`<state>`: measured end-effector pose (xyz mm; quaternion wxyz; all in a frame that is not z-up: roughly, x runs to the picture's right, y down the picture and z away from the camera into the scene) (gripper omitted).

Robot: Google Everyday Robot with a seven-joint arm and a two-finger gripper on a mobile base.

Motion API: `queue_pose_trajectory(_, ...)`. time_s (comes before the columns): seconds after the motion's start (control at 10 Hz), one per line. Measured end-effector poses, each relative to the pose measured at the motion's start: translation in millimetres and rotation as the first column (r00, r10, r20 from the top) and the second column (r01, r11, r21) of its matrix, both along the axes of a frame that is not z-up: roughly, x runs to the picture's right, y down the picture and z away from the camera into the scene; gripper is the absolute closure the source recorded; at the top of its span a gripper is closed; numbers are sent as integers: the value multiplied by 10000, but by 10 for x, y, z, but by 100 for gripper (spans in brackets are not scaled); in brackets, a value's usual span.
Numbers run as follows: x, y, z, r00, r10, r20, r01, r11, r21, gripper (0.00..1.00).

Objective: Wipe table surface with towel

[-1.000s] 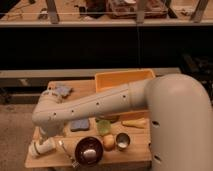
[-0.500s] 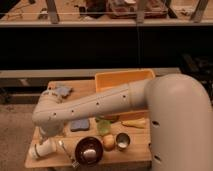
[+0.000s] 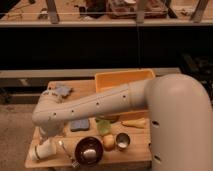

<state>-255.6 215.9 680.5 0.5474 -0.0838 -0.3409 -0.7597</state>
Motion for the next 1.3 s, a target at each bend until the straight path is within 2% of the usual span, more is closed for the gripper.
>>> queue_pose_trajectory(0.4, 75, 20, -17, 9998, 190, 7, -190, 9998, -22, 37)
queue_pose_trajectory(0.9, 538, 24, -107, 9957, 718, -583, -704, 9972, 256, 37)
queue_pose_trajectory(1.1, 610, 63, -129, 9940, 844, -698, -828, 9962, 265, 37)
queue_pose_trajectory(1.3, 742, 51, -150, 9896, 1101, -923, -1064, 9933, 445, 37)
